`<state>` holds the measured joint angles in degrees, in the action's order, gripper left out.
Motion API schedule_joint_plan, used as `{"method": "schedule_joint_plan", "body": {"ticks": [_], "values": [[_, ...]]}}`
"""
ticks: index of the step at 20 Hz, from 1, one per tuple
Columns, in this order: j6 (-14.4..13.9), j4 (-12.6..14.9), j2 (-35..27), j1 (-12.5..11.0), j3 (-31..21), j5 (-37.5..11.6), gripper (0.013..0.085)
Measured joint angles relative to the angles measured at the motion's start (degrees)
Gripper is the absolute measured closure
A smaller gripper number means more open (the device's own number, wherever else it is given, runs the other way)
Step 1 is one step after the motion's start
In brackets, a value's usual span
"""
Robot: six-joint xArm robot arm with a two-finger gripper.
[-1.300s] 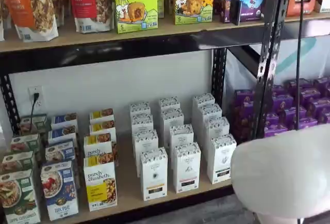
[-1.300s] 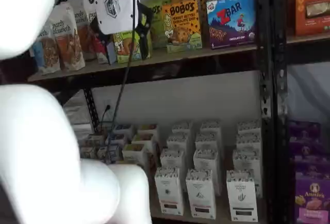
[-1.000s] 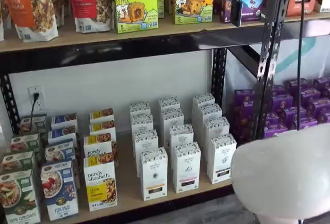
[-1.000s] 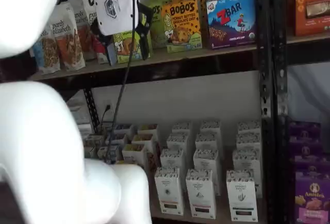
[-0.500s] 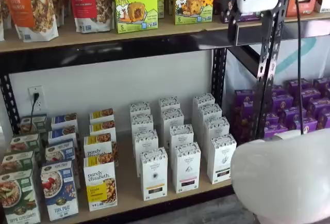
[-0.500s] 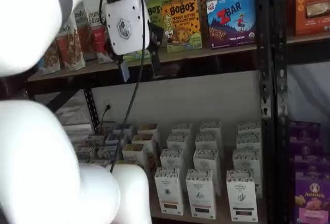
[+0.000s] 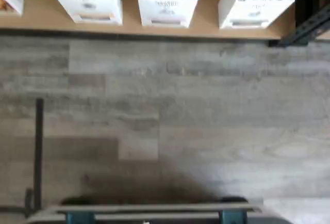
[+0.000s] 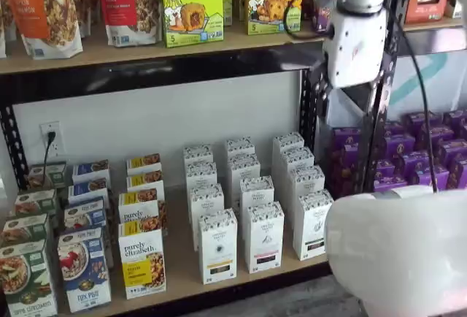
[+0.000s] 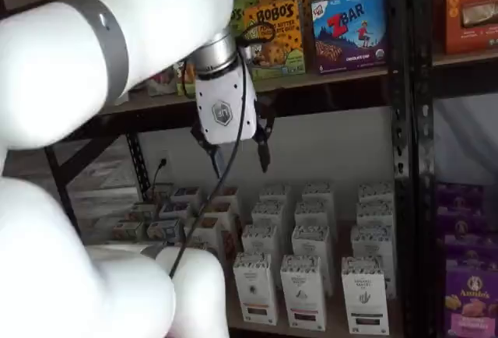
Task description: Pick up the white box with a green strip in the middle, on the bottom shelf, the sixth box from the left
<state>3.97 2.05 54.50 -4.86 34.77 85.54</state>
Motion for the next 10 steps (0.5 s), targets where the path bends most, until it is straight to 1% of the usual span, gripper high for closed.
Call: {"method": "schedule_joint_plan", "body": {"ticks": [2, 4, 7, 10], "values": [[-0.6, 2.1, -2.3, 0.5, -1.8, -0.6, 0.013], [-1.0, 3.4, -3.4, 0.5, -4.8, -3.6, 0.013], [-0.1, 2.6, -4.2, -0.9, -10.2, -11.0, 0.013], [0.1, 2.0, -6.6, -1.4, -13.9, -17.0, 0.013]]}}
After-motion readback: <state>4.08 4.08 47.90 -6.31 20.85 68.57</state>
